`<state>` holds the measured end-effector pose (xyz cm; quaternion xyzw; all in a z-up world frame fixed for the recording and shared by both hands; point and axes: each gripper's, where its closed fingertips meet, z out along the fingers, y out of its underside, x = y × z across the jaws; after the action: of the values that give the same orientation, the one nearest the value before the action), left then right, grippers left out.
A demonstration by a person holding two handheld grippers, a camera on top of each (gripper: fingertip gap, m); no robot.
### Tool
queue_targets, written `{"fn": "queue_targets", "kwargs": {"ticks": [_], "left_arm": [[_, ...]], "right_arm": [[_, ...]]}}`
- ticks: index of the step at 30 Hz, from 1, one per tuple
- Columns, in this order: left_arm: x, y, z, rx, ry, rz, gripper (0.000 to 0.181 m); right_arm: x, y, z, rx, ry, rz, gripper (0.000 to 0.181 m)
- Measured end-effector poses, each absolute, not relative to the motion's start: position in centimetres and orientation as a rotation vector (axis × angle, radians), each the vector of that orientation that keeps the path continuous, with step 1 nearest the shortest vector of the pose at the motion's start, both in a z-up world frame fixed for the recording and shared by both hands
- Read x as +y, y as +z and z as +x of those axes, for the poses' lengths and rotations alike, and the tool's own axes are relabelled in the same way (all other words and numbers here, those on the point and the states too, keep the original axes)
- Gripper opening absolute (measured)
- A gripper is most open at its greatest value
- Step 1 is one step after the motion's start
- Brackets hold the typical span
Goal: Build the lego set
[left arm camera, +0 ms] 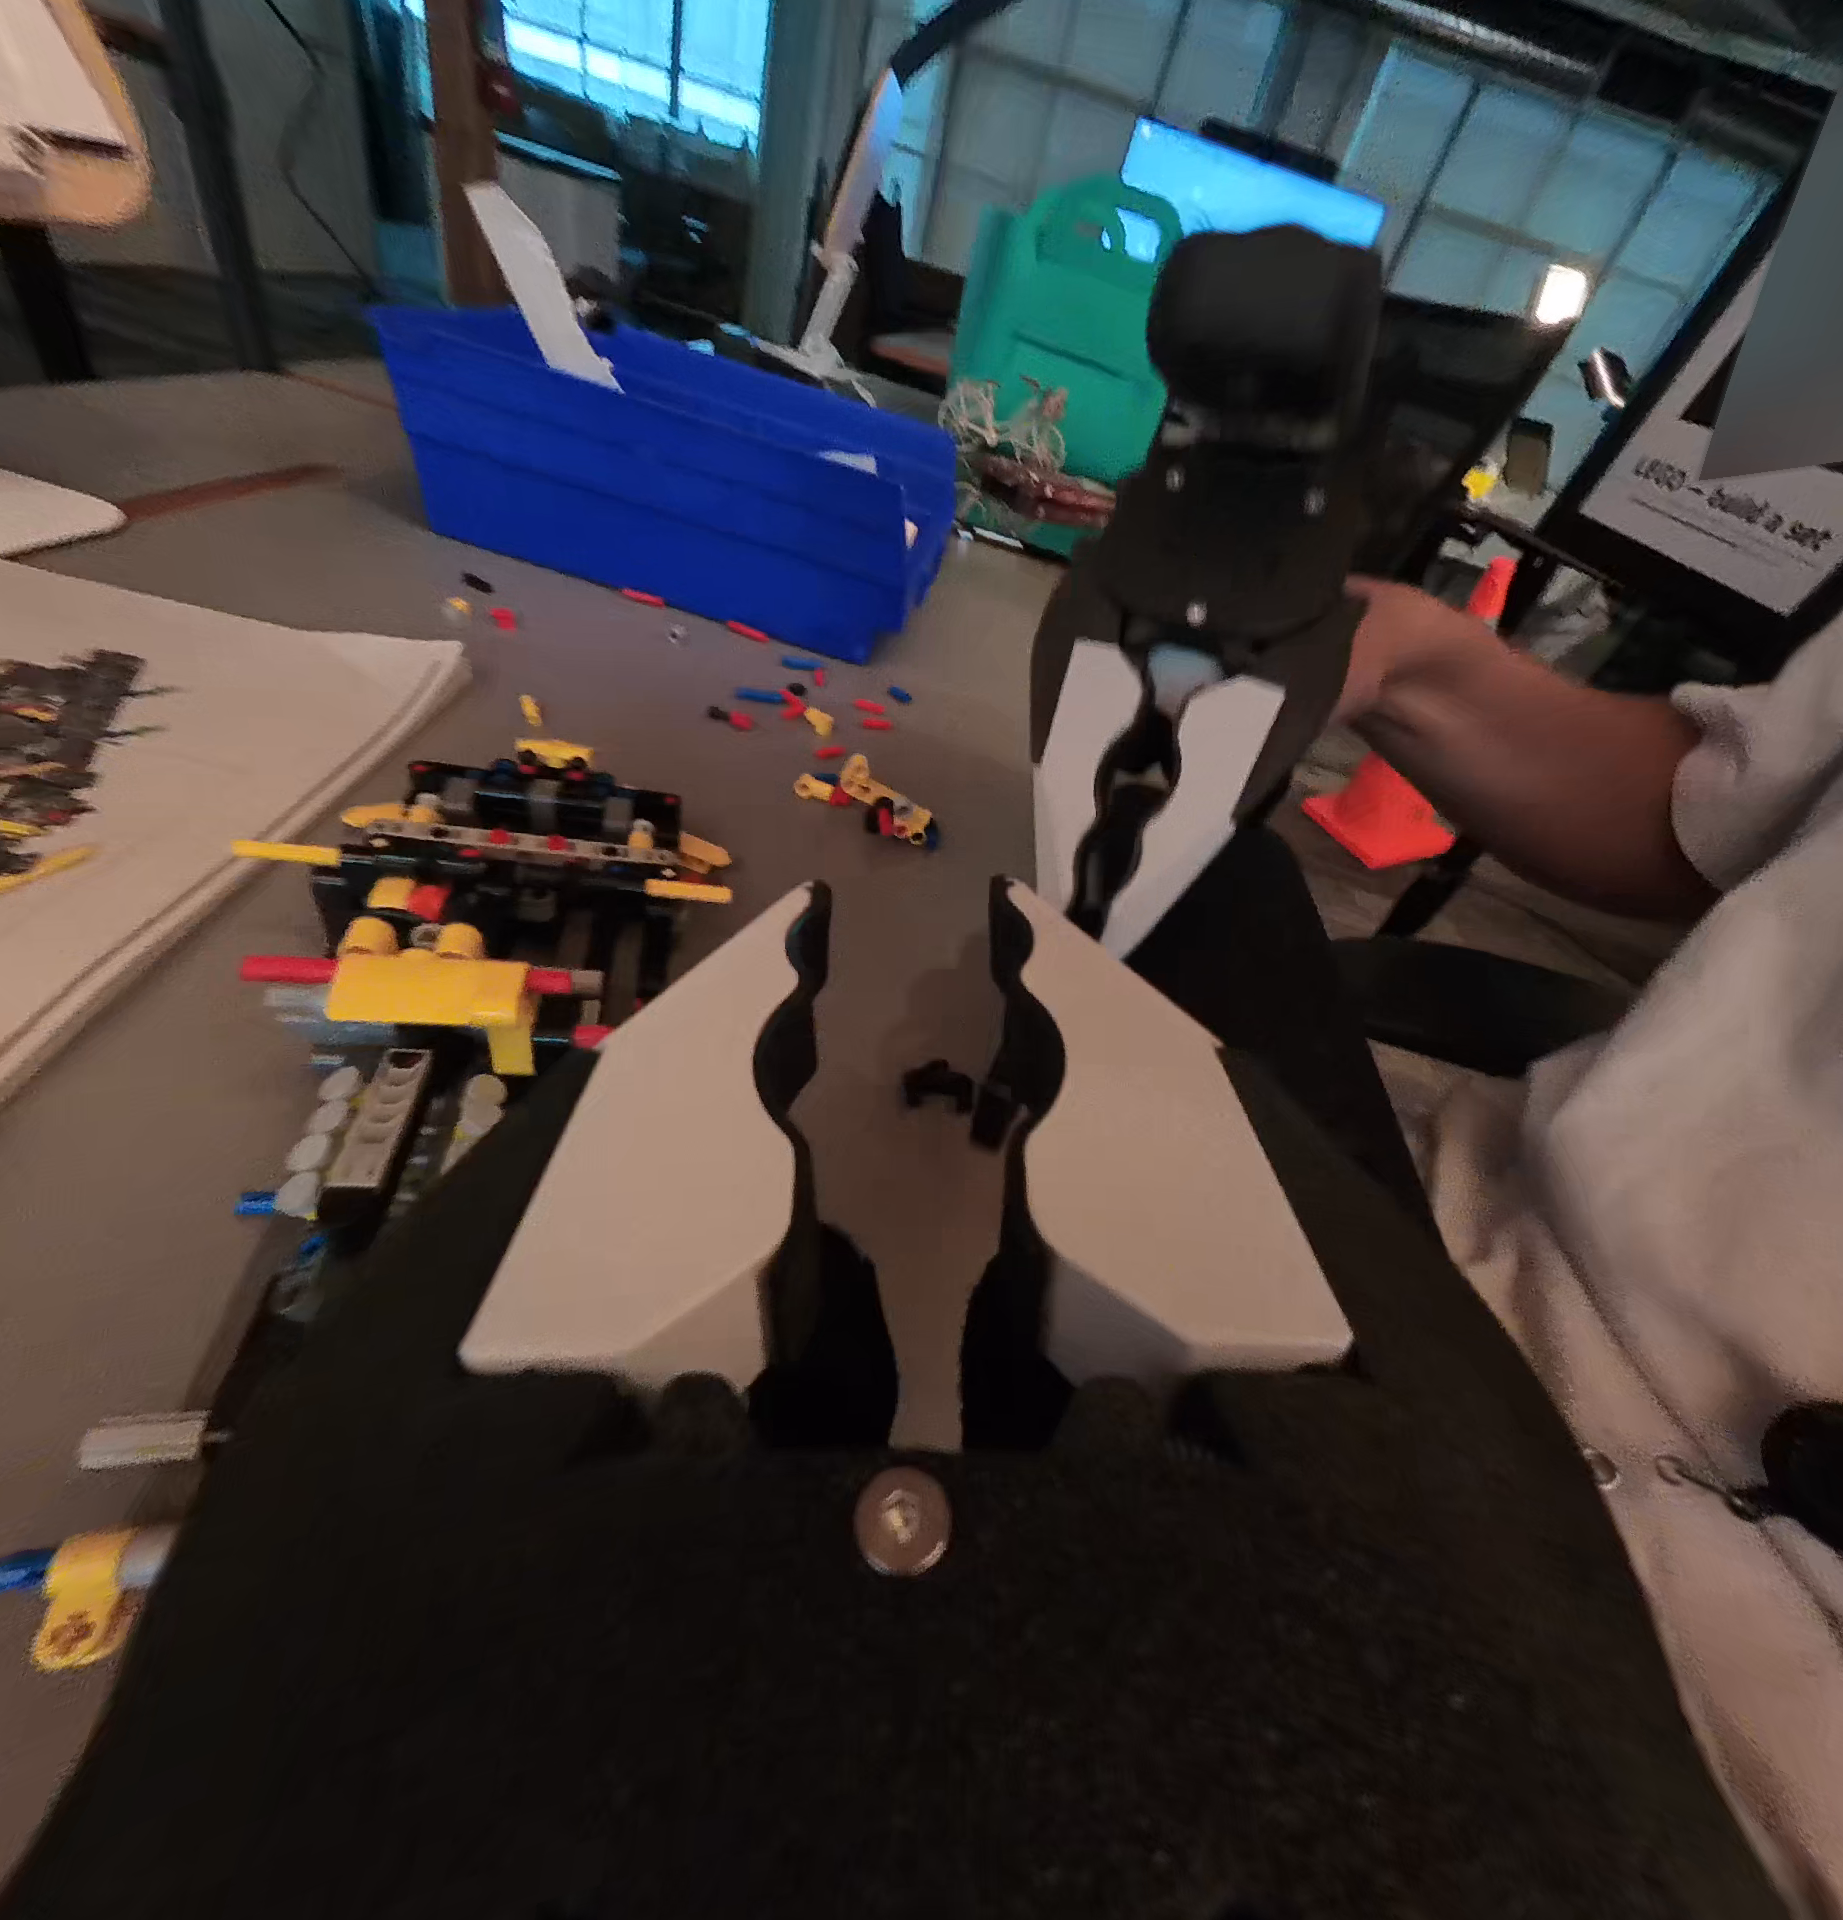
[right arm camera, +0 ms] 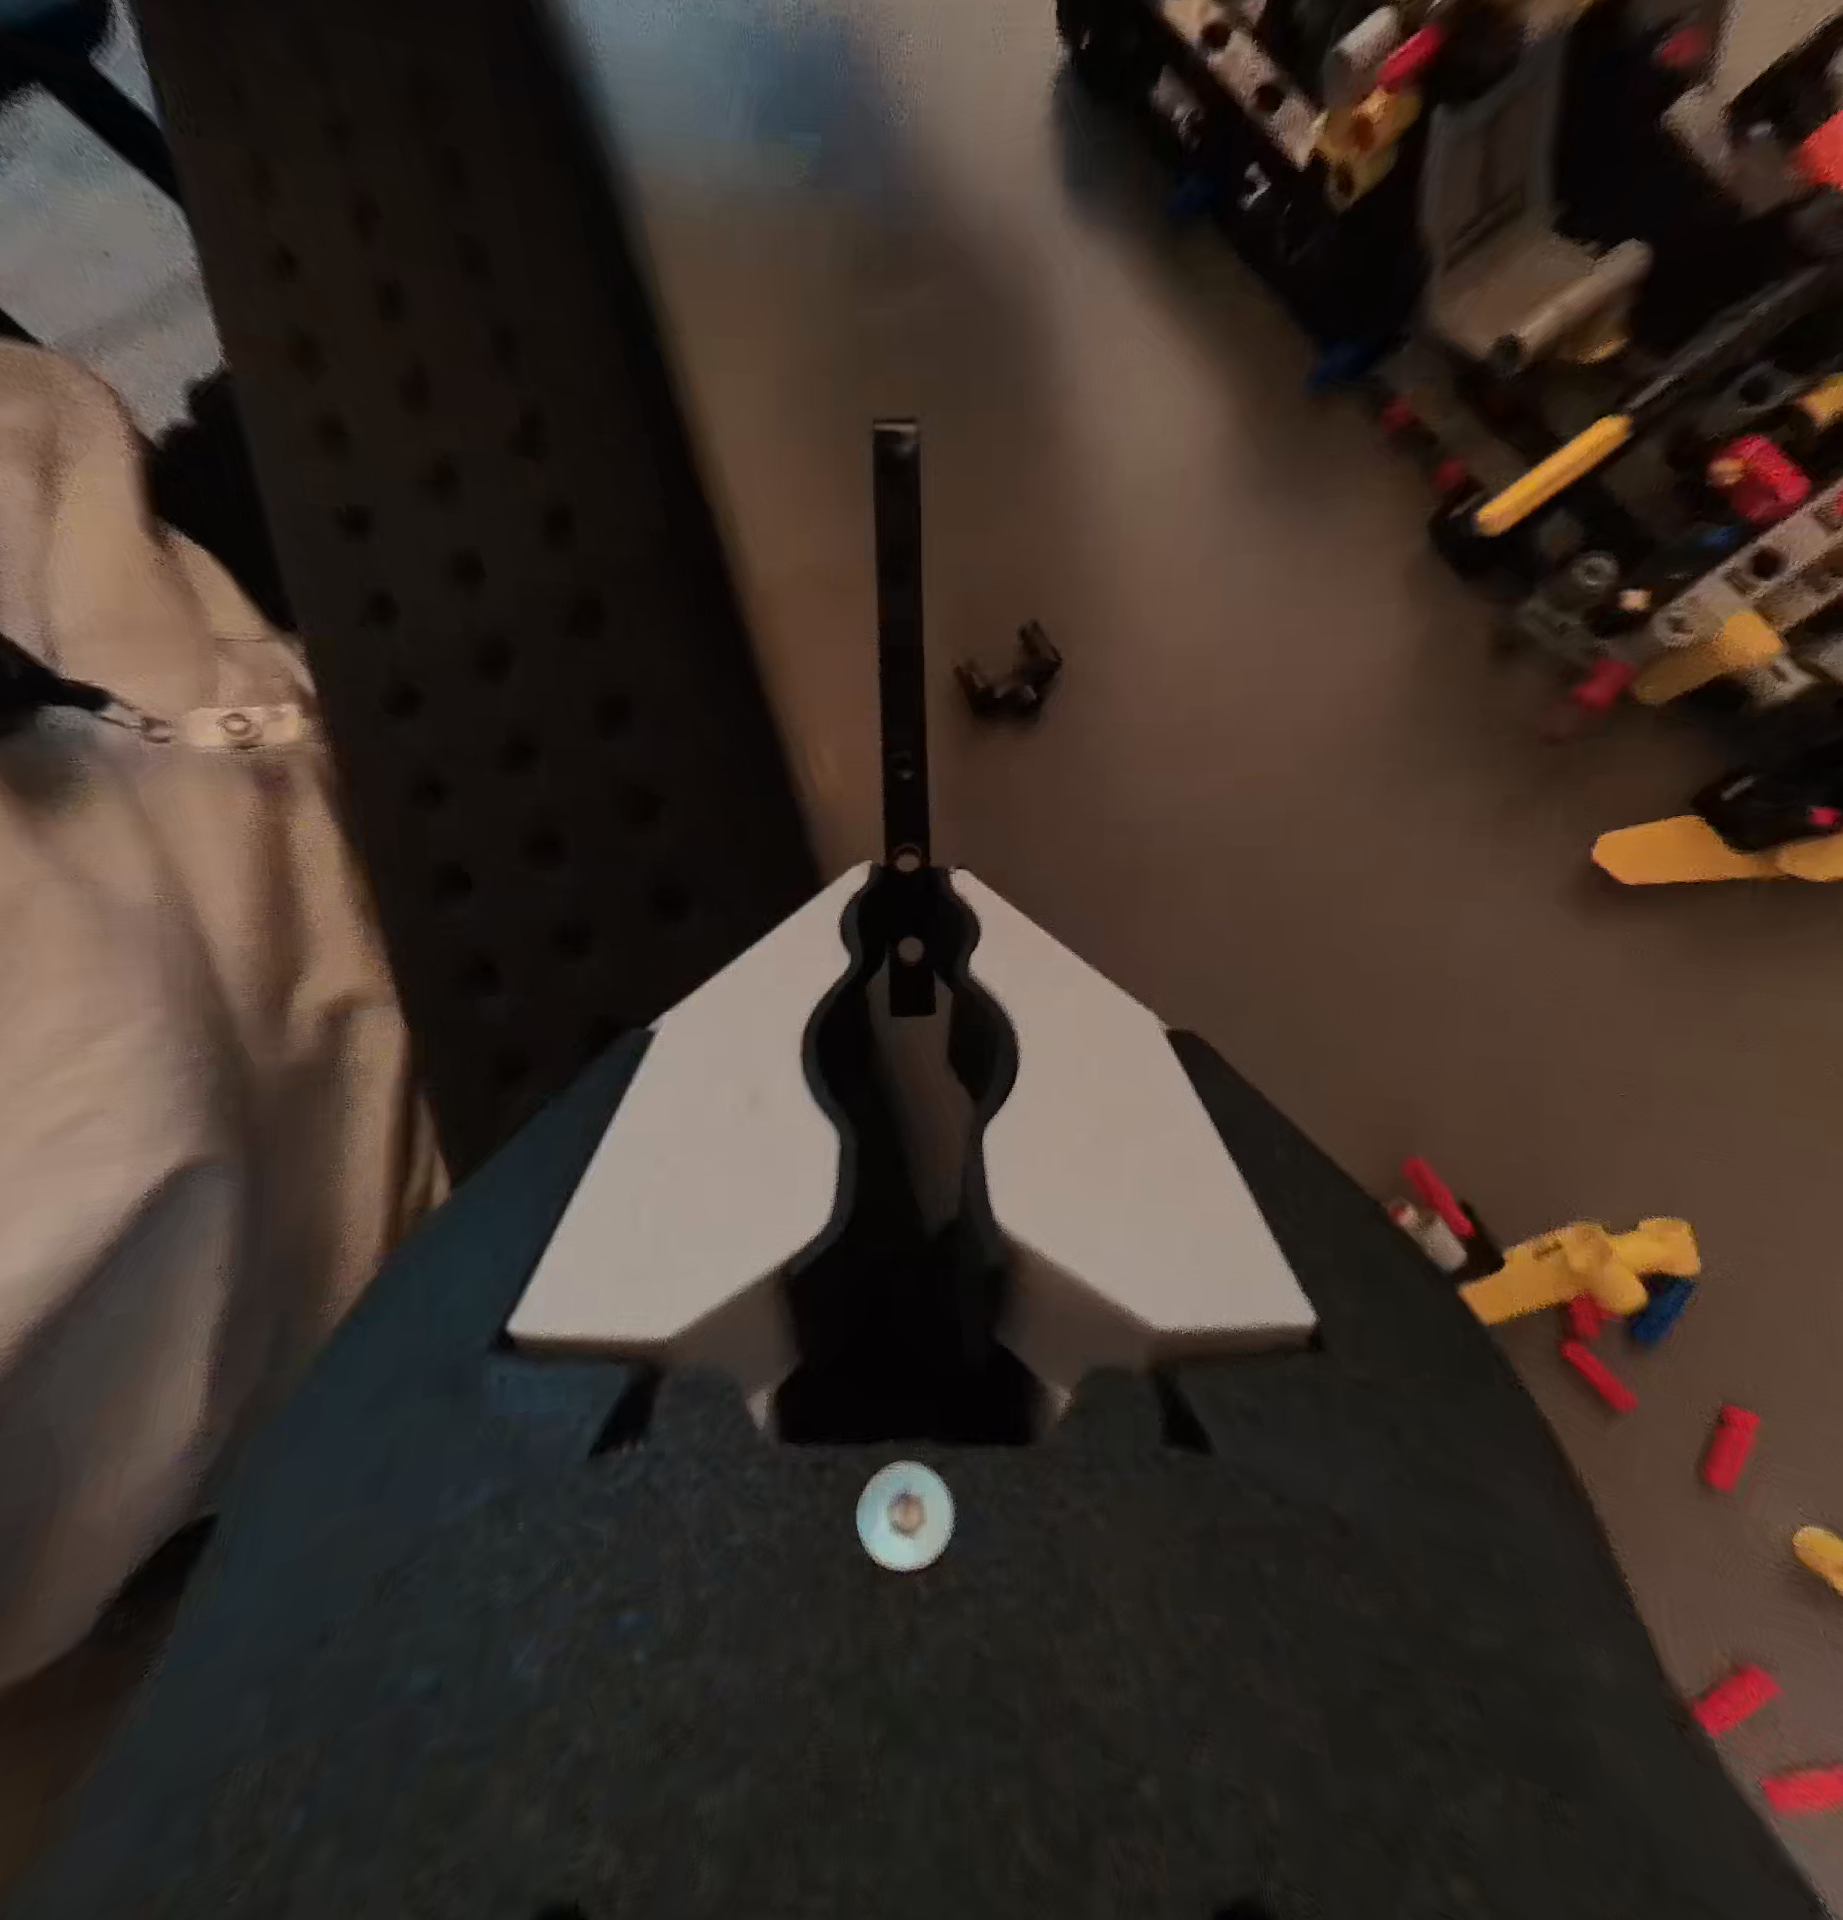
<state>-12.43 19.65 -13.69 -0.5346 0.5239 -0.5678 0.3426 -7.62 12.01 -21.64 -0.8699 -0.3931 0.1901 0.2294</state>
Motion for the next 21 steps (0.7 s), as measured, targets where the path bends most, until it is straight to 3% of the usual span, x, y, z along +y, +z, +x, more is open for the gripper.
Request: {"fn": "queue_targets", "kwargs": {"ticks": [6,8,15,21], "left_arm": [[19.8,-13.1,-12.3,1.303,-1.532,-1.364,0.031],[19.5,-13.2,-12.2,1.306,-1.528,-1.366,0.031],[16.3,-15.1,-11.2,1.487,-1.524,-1.390,0.030],[16.3,-16.2,-8.5,1.429,-1.550,-1.623,0.030]], "right_arm": [[12.4,-23.2,-8.5,-1.103,0.544,-2.406,0.008],[12.2,-22.2,-7.9,-1.038,0.597,-2.358,0.019],[14.2,-21.7,4.8,-0.303,0.437,-2.375,0.031],[15.1,-23.8,4.2,-0.331,0.395,-2.415,0.030]]}}
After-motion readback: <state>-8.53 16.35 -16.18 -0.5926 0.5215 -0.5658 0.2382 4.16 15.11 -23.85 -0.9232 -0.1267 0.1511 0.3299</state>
